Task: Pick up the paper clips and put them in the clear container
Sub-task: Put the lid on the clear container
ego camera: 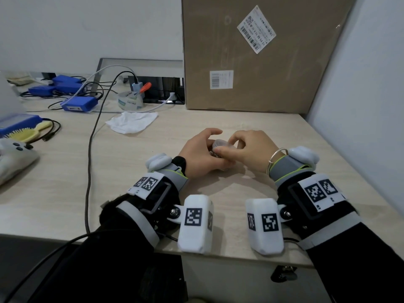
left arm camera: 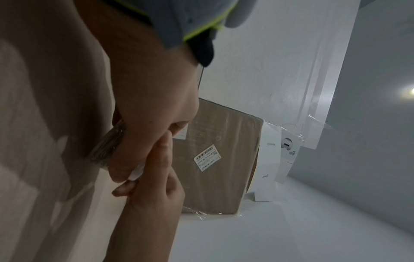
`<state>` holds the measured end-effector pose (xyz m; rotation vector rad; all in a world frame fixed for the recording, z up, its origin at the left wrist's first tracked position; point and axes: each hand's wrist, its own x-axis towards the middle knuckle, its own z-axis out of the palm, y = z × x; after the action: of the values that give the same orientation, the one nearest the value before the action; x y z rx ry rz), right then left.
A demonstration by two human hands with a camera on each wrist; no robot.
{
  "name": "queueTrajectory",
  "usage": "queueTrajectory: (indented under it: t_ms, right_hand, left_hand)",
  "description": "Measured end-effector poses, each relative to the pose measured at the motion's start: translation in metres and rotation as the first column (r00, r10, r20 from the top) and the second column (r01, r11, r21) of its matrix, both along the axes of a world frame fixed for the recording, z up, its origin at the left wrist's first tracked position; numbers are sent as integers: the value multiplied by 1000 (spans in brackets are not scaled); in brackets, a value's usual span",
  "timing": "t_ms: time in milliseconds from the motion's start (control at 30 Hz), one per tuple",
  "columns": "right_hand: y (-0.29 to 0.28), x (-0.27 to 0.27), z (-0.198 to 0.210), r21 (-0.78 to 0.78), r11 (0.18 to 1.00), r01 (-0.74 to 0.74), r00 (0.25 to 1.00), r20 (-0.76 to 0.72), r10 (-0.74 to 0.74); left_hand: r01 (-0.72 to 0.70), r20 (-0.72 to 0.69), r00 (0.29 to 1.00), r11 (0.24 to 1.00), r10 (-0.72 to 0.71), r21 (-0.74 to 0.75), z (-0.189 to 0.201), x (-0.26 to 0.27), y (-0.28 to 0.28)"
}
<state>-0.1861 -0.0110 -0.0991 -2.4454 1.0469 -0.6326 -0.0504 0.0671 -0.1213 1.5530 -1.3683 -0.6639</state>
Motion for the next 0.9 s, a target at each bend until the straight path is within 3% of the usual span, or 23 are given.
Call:
queueTrajectory:
  t_ms: [133, 200, 267, 333, 400, 467, 533, 900]
  right_hand:
    - [2, 5, 3, -195, 974, 114, 970, -188, -151]
    - [3, 4, 2, -216, 967, 135, 953, -240, -187]
    - [1, 0, -1, -160, 980, 119, 971, -188, -148]
    - [-2, -4, -2, -11, 999, 32, 999, 0, -32]
    - [-4, -7, -1, 121, 985, -123, 980, 174, 101]
    - [-4, -9, 0, 191, 949, -250, 963, 152, 223]
    - [-7, -10, -1, 197, 940, -278, 960, 81, 267]
    - [2, 4, 0, 90, 985, -145, 988, 69, 139]
  left_hand:
    - [-17, 79, 997, 1000, 17, -3, 1, -2, -1]
    - [-19, 95, 995, 1000, 19, -1, 1, -2, -1]
    - [-42, 99, 994, 999, 42, -1, 1, 0, -2]
    - [-78, 95, 992, 997, 79, -11, 2, 2, -2]
    - [-95, 75, 993, 995, 96, -12, 1, 4, -3]
    - [-84, 54, 995, 996, 85, -6, 0, 5, -4]
    - [-66, 69, 995, 998, 66, 0, -1, 5, -5]
    - [-77, 108, 991, 997, 77, -8, -3, 5, -6]
